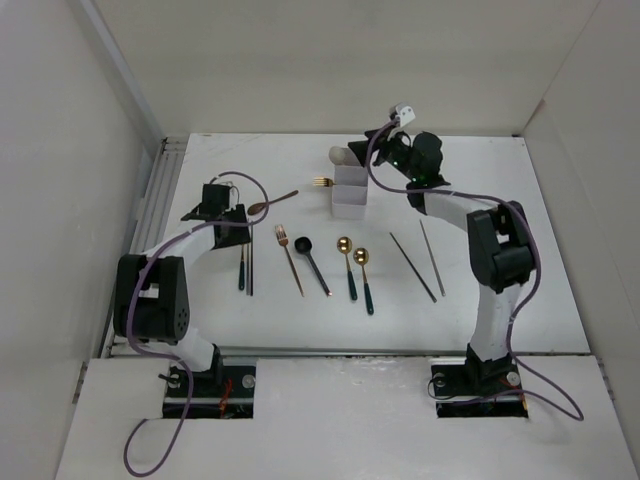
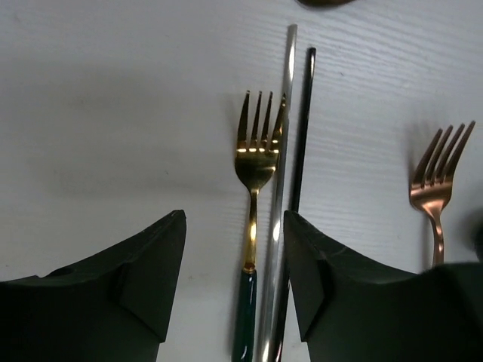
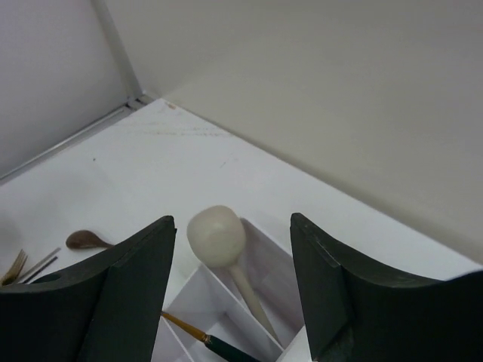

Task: Sort the eating utensils into containers

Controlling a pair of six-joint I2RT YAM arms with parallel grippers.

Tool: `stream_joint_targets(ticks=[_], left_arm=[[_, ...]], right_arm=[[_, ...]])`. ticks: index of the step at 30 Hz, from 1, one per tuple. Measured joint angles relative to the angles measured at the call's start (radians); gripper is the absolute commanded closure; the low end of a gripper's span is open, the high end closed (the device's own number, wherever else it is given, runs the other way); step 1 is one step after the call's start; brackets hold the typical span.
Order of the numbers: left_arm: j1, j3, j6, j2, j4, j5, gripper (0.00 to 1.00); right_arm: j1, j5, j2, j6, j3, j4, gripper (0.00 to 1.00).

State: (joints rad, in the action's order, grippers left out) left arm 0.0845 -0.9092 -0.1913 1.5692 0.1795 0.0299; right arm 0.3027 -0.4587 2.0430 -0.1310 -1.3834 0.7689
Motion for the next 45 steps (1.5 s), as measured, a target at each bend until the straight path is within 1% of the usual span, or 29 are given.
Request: stream_joint_targets(ticks=[1,5,9,14,17,20,21,23,25,29,34,36,40,41,42,45], left_arm=[[-0.001,0.000,0.016,-0.003,0.009,-0.017,0.51],[0.012,-0.014,0.072,-0.010,0.066,-0.028,0.51],[0.027,-0.075,0.121,-0.001,0.171,-0.026,0.51],[0.042,-0.094,0.195,0.006,0.261,-0.024,0.51],[0.056,-0.094,0.209,0.021,0.296,-0.022,0.51],[0.061,-0.100,0.204,0.039,0.301,-0.022,0.51],[0.060,-0.107,0.198,0.046,0.300,-0.021,0.54],[0.060,-0.124,0.184,0.051,0.294,-0.022,0.59],[0.060,-0.148,0.174,0.057,0.284,-0.020,0.63],[0.060,-0.156,0.166,0.072,0.278,0.001,0.63],[0.061,-0.129,0.170,0.078,0.305,-0.005,0.63],[0.063,-0.124,0.174,0.081,0.312,-0.009,0.65],[0.066,-0.124,0.177,0.098,0.320,-0.025,0.65],[0.066,-0.124,0.179,0.102,0.324,-0.029,0.70],[0.067,-0.124,0.180,0.104,0.328,-0.031,0.71],[0.067,-0.124,0.189,0.105,0.342,-0.035,0.71]], right_arm=[[0.000,0.008,-0.029,0.004,0.014,0.000,0.32],[0.000,0.061,-0.142,0.010,0.063,-0.003,0.32],[0.000,0.111,-0.213,0.016,0.077,-0.027,0.27],[0.000,0.131,-0.261,0.043,0.096,-0.067,0.27],[0.000,0.138,-0.291,0.053,0.143,-0.082,0.31],[0.000,0.142,-0.314,0.060,0.191,-0.095,0.36],[0.000,0.143,-0.321,0.061,0.204,-0.103,0.39],[0.000,0.146,-0.334,0.064,0.222,-0.132,0.40],[0.000,0.152,-0.350,0.064,0.235,-0.165,0.40],[0.000,0.176,-0.412,0.075,0.279,-0.206,0.40],[0.000,0.199,-0.480,0.100,0.321,-0.214,0.40],[0.000,0.204,-0.491,0.110,0.331,-0.216,0.40],[0.000,0.216,-0.494,0.124,0.338,-0.233,0.40],[0.000,0.217,-0.494,0.128,0.338,-0.238,0.40],[0.000,0.217,-0.494,0.132,0.339,-0.240,0.40],[0.000,0.224,-0.499,0.140,0.343,-0.246,0.40]])
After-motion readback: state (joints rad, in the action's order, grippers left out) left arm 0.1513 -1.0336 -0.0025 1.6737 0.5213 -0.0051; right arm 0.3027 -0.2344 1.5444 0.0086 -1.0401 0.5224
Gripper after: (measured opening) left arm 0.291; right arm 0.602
